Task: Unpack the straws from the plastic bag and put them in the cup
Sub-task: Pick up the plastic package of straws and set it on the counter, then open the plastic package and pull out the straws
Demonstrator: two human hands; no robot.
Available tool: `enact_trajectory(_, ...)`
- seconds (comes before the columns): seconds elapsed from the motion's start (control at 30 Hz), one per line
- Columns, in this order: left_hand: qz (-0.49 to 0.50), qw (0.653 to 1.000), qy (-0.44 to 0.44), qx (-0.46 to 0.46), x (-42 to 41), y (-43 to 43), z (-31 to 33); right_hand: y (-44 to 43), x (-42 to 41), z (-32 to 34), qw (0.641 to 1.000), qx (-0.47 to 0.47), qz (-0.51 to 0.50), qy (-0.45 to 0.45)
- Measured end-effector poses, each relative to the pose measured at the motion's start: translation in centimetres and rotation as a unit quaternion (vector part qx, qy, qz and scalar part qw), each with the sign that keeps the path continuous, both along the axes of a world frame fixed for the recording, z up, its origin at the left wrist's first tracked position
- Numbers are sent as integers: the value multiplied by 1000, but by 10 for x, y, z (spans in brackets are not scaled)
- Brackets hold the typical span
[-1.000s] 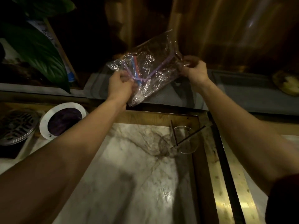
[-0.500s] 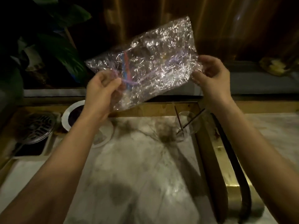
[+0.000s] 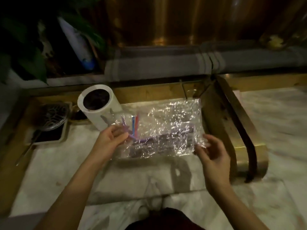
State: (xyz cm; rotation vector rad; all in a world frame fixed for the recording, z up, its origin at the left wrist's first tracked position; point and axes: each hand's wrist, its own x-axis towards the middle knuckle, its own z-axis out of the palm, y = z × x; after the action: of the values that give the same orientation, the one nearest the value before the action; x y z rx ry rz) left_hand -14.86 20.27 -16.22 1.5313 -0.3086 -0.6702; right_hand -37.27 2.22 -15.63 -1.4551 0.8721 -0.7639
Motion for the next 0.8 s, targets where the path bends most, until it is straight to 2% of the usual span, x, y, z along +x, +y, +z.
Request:
enact_trajectory(0.2, -29, 994, 79, 75, -19, 6, -54, 18, -17, -60, 996, 63, -26, 57)
enact_trajectory(0.43, -21, 990, 63, 123, -25, -11, -80, 13, -21, -107, 982, 78, -43, 168)
enact_trajectory(0.53, -17, 986, 31, 165, -24, -17, -87, 7, -24, -111, 978, 63, -25, 198)
enact_trajectory(0.67, 10, 969, -36, 243, -19, -16, -86, -1, -24, -99, 984, 65, 21, 166)
enact_trajectory(0.73, 15, 949, -102, 297, -16, -13, -76, -5, -24, -89, 986, 64, 38, 146)
enact_trajectory(0.8, -14, 919, -210, 333, -15, -12, -61, -10, -22, -76, 989, 71, 52, 121)
